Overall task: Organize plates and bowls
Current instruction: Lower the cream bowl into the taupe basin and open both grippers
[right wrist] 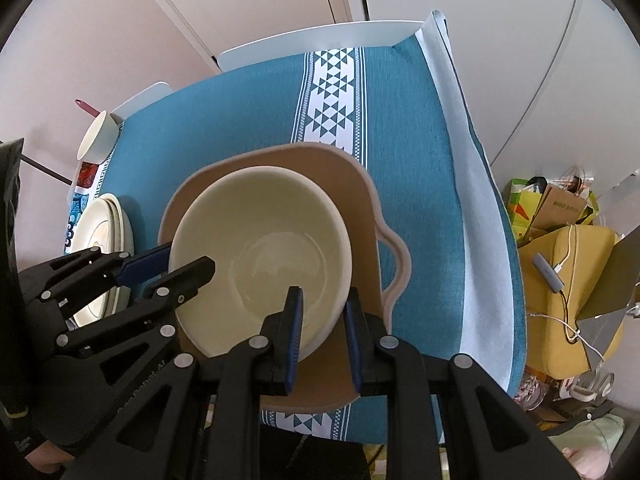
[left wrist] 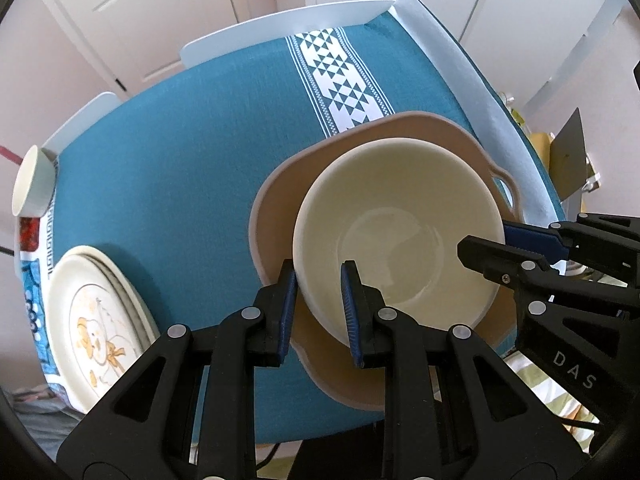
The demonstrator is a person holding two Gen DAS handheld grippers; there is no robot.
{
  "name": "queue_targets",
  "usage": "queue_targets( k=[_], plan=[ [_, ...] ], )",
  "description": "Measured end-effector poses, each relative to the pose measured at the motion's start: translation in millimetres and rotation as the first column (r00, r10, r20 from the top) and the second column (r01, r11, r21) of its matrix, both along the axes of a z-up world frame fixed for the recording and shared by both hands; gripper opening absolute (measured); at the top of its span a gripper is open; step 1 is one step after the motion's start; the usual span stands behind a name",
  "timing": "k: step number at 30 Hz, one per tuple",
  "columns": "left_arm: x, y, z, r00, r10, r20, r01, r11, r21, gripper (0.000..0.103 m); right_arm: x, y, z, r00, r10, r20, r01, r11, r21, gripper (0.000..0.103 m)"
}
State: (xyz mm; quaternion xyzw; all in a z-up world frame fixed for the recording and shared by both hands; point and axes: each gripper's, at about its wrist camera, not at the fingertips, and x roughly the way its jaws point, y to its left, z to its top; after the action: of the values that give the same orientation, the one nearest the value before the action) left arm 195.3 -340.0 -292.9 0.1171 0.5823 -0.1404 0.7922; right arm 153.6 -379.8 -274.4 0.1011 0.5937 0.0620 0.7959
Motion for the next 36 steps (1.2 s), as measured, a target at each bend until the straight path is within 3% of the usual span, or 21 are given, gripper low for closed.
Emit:
queue_targets(
  k=[5, 10, 17, 18, 20, 22, 23, 24, 25, 27, 28, 32, 36],
  plan=[
    [-3, 4, 13, 1.000, 0.002, 0.019, -0.002, 1.000, -0.019, 0.019, -5, -3, 10, 1.000, -0.009, 0.023, 0.009, 1.000, 0.004, 0.019],
    [-13, 12, 45, 0.996, 0.019, 0.085, -0.015, 0.999, -0.045, 0.019, -13, -5, 35, 0.995, 0.005, 0.098, -0.007, 1.000, 0.022, 0.019],
    [-29, 47, 97, 0.968, 0.135, 0.210, -0.114, 0.988, -0.109, 0.021, -18, 7, 77, 0.973, 0.065, 0.224, -0.076, 0.996, 0.041, 0.019],
    [-31, 55, 103, 0.962, 0.157, 0.223, -0.132, 0.984, -0.120, 0.026, -16, 12, 82, 0.968, 0.083, 0.237, -0.094, 0.995, 0.036, 0.019],
    [-35, 73, 115, 0.943, 0.212, 0.257, -0.181, 0.974, -0.139, 0.047, -13, 23, 89, 0.959, 0.113, 0.260, -0.124, 0.992, 0.026, 0.019],
    [-40, 96, 128, 0.910, 0.275, 0.310, -0.240, 0.960, -0.145, 0.090, -7, 35, 97, 0.947, 0.147, 0.285, -0.161, 0.987, 0.026, 0.021],
    [-42, 109, 136, 0.887, 0.309, 0.342, -0.273, 0.950, -0.151, 0.095, -4, 42, 101, 0.941, 0.159, 0.298, -0.174, 0.984, 0.023, 0.025],
    [-44, 123, 143, 0.870, 0.335, 0.362, -0.296, 0.942, -0.160, 0.098, 1, 50, 108, 0.933, 0.174, 0.316, -0.190, 0.982, 0.021, 0.042],
    [-42, 138, 150, 0.856, 0.360, 0.372, -0.318, 0.933, -0.170, 0.098, 4, 55, 113, 0.925, 0.184, 0.333, -0.204, 0.979, 0.026, 0.067],
    [-38, 164, 159, 0.831, 0.406, 0.381, -0.362, 0.914, -0.184, 0.098, 15, 70, 127, 0.906, 0.199, 0.372, -0.232, 0.972, 0.045, 0.097],
    [-35, 179, 164, 0.815, 0.431, 0.387, -0.386, 0.902, -0.192, 0.098, 19, 76, 131, 0.898, 0.208, 0.387, -0.244, 0.968, 0.048, 0.102],
    [-20, 237, 176, 0.762, 0.509, 0.400, -0.453, 0.861, -0.233, 0.098, 46, 123, 153, 0.837, 0.295, 0.460, -0.333, 0.943, 0.001, 0.102],
    [3, 285, 181, 0.738, 0.540, 0.405, -0.497, 0.841, -0.216, 0.098, 86, 177, 166, 0.799, 0.343, 0.493, -0.392, 0.920, -0.005, 0.102]
  ],
)
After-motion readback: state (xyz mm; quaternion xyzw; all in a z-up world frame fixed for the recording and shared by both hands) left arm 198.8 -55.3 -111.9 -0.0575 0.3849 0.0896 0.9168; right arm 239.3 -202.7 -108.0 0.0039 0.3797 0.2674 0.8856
